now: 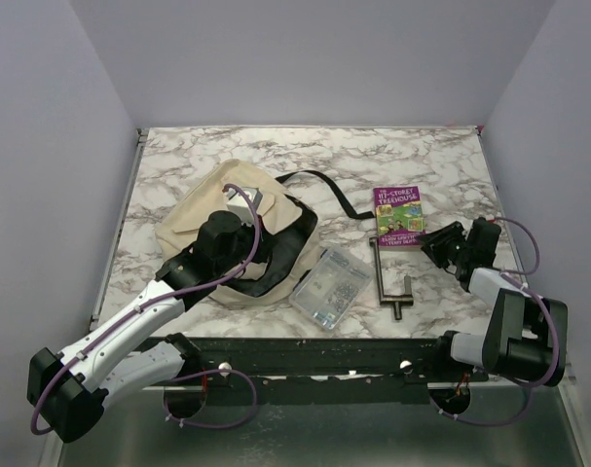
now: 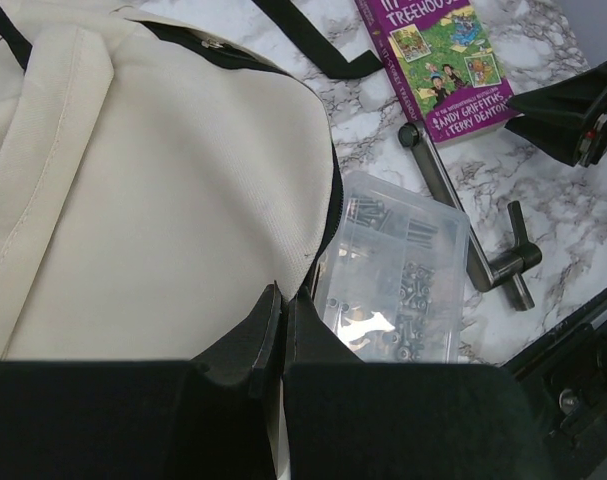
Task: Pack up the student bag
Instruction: Pick up the book from the center of the board.
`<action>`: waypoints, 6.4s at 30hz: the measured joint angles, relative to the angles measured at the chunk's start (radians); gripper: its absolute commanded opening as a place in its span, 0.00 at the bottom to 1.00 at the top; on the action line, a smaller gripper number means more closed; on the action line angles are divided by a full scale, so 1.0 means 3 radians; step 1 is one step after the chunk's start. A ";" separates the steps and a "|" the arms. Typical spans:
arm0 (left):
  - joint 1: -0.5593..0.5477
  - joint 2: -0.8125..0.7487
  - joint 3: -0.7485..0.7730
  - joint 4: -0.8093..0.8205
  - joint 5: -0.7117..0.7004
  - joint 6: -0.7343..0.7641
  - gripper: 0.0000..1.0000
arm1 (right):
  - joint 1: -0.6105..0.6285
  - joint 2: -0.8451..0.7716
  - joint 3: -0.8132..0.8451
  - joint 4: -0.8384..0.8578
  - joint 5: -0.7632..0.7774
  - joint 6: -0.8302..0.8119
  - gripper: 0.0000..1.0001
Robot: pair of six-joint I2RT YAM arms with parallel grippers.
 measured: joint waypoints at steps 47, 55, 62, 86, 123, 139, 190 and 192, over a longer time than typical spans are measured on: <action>-0.0103 0.3599 0.2295 0.1003 0.1253 -0.2080 0.68 | 0.0000 0.0031 0.0354 0.0590 -0.0690 0.1443 0.00; -0.0109 0.4026 0.2564 0.1055 0.1261 -0.2912 0.70 | 0.0001 0.0031 0.0355 0.0594 -0.0692 0.1546 0.00; -0.0116 0.4330 0.2675 0.1102 0.1300 -0.3421 0.70 | 0.0000 0.0031 0.0374 0.0591 -0.0692 0.1574 0.00; -0.0067 0.4599 0.2519 0.2745 0.1240 -0.3958 0.00 | -0.0032 -0.0310 0.0720 -0.0446 -0.0638 0.0451 0.76; 0.0200 0.2682 0.1442 0.3773 0.1316 -0.3688 0.00 | 0.1968 -0.1207 0.0760 0.0969 0.0554 0.1809 1.00; 0.0065 0.2510 0.1203 0.3845 0.1015 -0.3511 0.00 | 0.2266 -0.1100 0.1020 0.0586 0.1259 0.2270 0.90; -0.0270 0.2162 0.0696 0.3791 -0.0326 -0.2945 0.33 | 0.2956 -0.0722 0.0745 0.1264 0.2932 0.2341 0.00; -0.0273 0.2158 0.0683 0.3825 -0.0333 -0.2906 0.57 | 0.2965 -0.0722 0.0745 0.1260 0.2939 0.2265 0.00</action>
